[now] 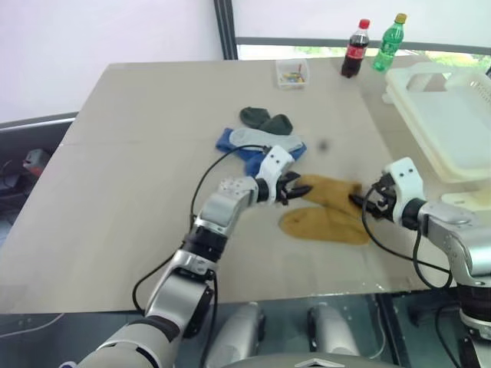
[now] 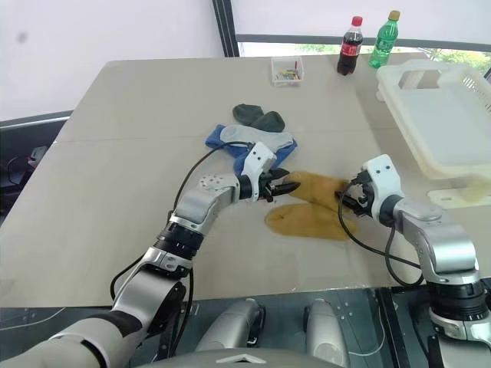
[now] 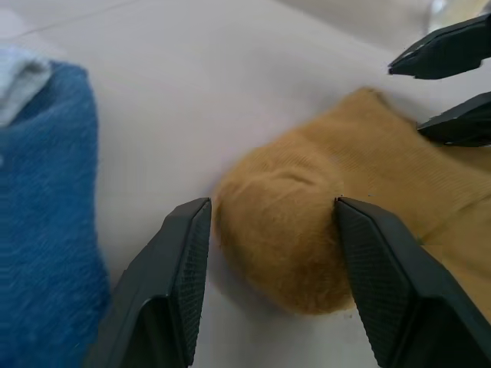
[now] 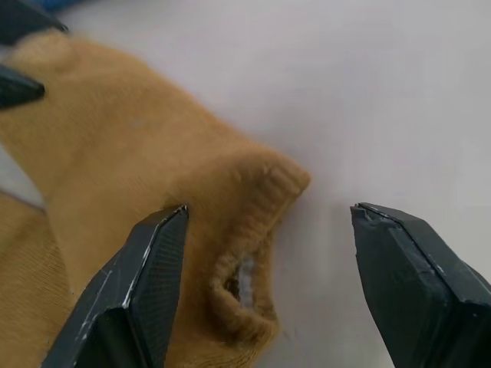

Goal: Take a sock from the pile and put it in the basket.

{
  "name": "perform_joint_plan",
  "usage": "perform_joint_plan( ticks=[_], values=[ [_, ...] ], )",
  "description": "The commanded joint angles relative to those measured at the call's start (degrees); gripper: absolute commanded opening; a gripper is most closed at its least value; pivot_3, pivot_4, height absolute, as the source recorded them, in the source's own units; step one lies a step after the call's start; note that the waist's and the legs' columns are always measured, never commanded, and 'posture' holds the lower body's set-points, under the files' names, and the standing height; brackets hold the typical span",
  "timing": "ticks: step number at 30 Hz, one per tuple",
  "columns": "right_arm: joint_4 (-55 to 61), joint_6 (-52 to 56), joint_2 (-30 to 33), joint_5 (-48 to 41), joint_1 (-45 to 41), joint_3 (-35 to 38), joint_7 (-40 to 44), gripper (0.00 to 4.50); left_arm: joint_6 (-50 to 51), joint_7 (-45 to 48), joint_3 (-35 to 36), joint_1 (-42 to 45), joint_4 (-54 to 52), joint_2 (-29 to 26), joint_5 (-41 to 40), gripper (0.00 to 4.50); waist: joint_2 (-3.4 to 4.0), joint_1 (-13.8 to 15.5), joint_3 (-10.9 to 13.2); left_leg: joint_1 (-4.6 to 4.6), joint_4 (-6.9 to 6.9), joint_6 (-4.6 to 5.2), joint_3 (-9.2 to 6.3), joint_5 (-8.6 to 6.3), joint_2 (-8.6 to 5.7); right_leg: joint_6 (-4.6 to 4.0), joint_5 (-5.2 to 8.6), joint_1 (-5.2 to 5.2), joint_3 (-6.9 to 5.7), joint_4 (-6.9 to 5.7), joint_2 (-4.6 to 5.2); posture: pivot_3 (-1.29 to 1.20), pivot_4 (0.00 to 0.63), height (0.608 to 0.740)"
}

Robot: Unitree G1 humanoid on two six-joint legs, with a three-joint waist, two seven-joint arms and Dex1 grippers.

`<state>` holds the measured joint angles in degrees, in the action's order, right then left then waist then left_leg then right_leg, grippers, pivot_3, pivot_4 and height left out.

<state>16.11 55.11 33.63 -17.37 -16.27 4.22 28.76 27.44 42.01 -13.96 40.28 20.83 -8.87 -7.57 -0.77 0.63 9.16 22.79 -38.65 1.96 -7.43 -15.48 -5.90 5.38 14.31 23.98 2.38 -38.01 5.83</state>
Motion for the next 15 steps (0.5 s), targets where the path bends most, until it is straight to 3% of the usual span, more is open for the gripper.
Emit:
perform_joint_plan(
  ticks=[1, 5, 6, 8, 15],
  values=[
    [-3.8, -5.4, 1.8, 2.8, -1.7, -3.4, 1.6, 2.77, -0.7, -0.3, -0.5, -1.1, 1.3, 1.3, 0.4, 1.98, 0.05, 0.0, -0.1, -0.03, 0.00, 0.00, 0.01, 0.00, 0.00, 0.00, 0.00, -0.02, 0.00, 0.00, 0.00, 0.00, 0.150, 0.740],
    [-11.1, -13.8, 3.2, 6.8, -5.6, -6.1, 2.5, 0.97, 0.2, -1.4, 1.3, -2.2, -1.8, 1.7, -0.5, 0.27, 0.05, -0.1, -0.1, -0.08, -0.06, 0.00, 0.02, 0.00, 0.00, 0.01, 0.00, -0.10, 0.00, -0.01, -0.01, 0.00, 0.150, 0.740],
    [-12.9, -15.5, 3.3, 7.1, -6.9, -6.5, 3.0, 0.61, 0.2, -2.1, 1.9, -2.7, -3.2, 1.5, -0.6, 0.04, 0.05, -0.1, -0.1, -0.09, -0.08, 0.00, 0.03, 0.00, 0.00, 0.01, -0.01, -0.11, 0.00, -0.01, 0.00, 0.00, 0.150, 0.740],
    [-15.5, -18.1, 3.7, 7.8, -8.6, -7.2, 4.4, 0.03, 0.8, -3.4, 2.7, -3.6, -5.5, 1.4, -0.9, 0.00, 0.05, -0.2, -0.1, -0.08, -0.10, 0.00, 0.02, 0.00, 0.00, 0.03, -0.02, -0.11, 0.00, -0.02, -0.01, 0.00, 0.150, 0.740],
    [-21.8, -24.9, 7.0, 10.1, -10.1, -10.5, 12.5, 0.03, 5.7, -7.5, 3.7, -7.3, -12.1, 3.9, -2.9, 0.00, 0.05, -0.8, -0.1, 0.00, -0.06, 0.01, 0.01, -0.01, 0.00, 0.02, -0.01, -0.06, -0.01, 0.04, 0.01, 0.00, 0.150, 0.740]
  ],
)
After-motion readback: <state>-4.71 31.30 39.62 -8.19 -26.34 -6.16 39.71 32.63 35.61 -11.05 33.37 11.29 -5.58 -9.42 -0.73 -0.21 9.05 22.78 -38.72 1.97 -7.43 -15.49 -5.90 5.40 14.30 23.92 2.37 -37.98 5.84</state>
